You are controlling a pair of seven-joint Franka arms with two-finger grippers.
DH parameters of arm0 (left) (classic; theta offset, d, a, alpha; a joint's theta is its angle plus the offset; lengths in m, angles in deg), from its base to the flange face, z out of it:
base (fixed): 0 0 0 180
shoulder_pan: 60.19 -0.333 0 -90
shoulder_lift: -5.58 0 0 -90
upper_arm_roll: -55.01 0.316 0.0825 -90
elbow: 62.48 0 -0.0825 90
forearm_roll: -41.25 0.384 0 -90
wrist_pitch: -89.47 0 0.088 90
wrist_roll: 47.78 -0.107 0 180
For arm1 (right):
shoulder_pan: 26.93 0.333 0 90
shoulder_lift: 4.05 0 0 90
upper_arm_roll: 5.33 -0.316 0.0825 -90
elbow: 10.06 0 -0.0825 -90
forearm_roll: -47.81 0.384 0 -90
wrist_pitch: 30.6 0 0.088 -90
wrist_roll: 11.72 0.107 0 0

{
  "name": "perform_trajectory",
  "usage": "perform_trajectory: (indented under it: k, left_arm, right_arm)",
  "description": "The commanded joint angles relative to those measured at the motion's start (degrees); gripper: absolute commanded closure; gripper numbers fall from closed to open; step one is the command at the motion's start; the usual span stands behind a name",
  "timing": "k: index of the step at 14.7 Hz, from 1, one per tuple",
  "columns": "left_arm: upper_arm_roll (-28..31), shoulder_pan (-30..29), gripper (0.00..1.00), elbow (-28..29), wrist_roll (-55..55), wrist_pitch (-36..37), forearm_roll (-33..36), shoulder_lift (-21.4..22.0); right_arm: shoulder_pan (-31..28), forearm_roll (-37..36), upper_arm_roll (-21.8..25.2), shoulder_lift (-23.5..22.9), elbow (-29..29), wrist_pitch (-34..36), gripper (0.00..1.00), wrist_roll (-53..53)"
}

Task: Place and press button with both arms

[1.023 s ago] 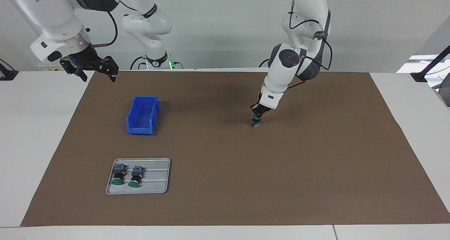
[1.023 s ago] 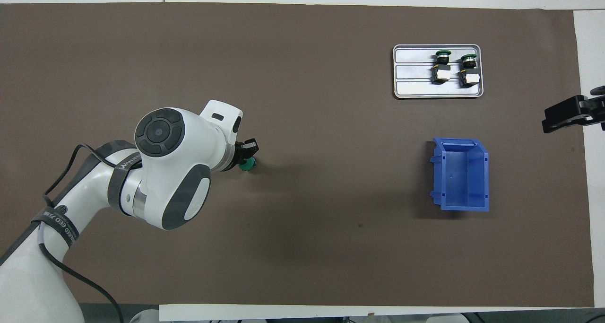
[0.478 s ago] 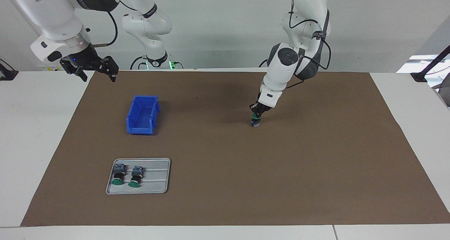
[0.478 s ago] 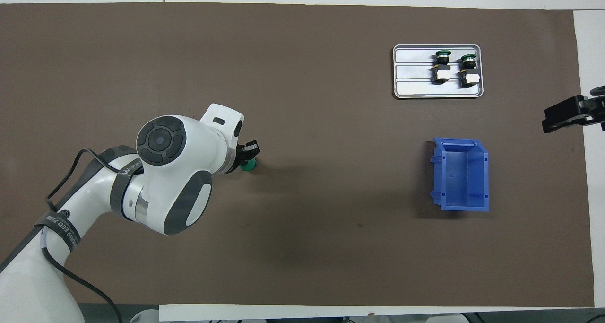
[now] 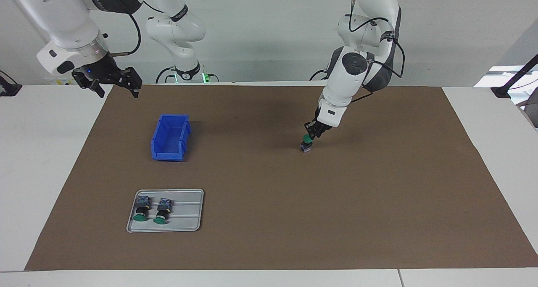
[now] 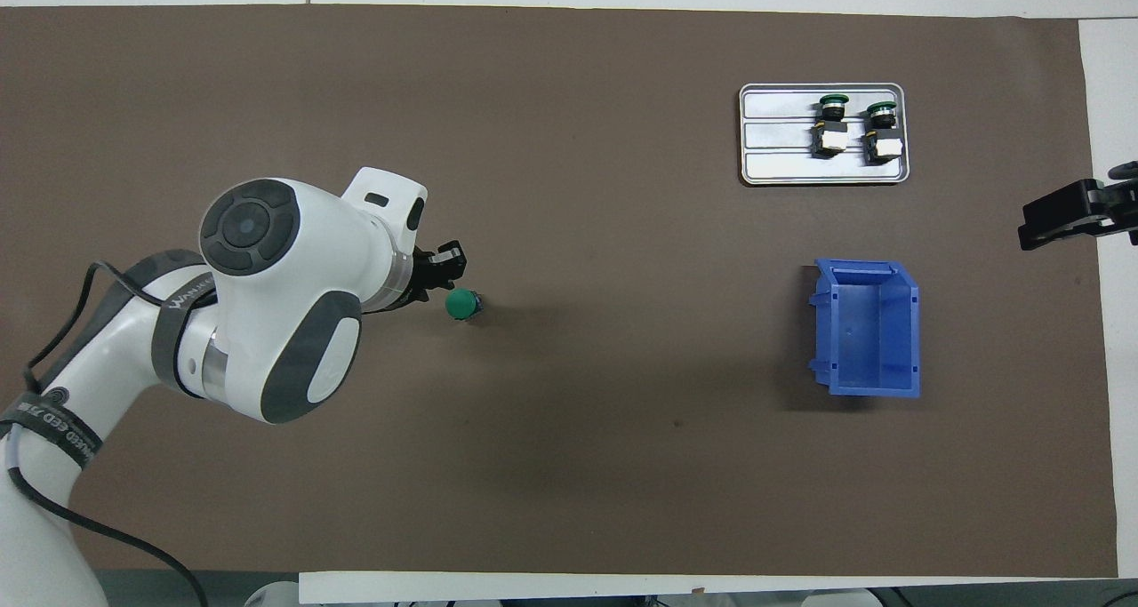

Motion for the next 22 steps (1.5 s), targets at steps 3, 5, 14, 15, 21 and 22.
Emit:
perform_trajectory:
  k: [3,5,14,15,21,22]
  left_arm:
    - [0.18,-7.09,0.05,-3.69,-7.57,9.78,0.50,3.94]
    - [0.44,-10.88,0.00,-5.97,-11.97,14.70,0.86,4.29]
    - [0.44,-25.21,0.00,-12.47,-32.63,29.73,6.82,6.84]
    - [0.44,-25.83,0.00,-13.97,-33.17,31.58,7.53,6.84]
    - [0.36,-26.01,0.00,-17.57,-33.00,37.47,9.91,9.04]
    - [0.36,-26.01,0.00,-19.85,-32.83,39.40,9.91,8.52]
  right_arm:
    - [-0.34,3.33,-0.41,0.99,-0.63,-0.04,0.01,-5.89]
    - [1.75,7.48,-1.80,0.64,-0.54,-1.62,0.01,-4.97]
    - [37.58,5.30,-2.52,-15.67,7.87,-16.81,0.01,42.54]
    - [40.15,3.55,-2.52,-19.45,10.07,-19.79,0.01,48.16]
    - [45.88,-0.07,-2.52,-32.13,10.80,-35.36,0.01,62.18]
    - [46.67,-0.25,-2.52,-33.45,10.80,-37.64,0.01,63.24]
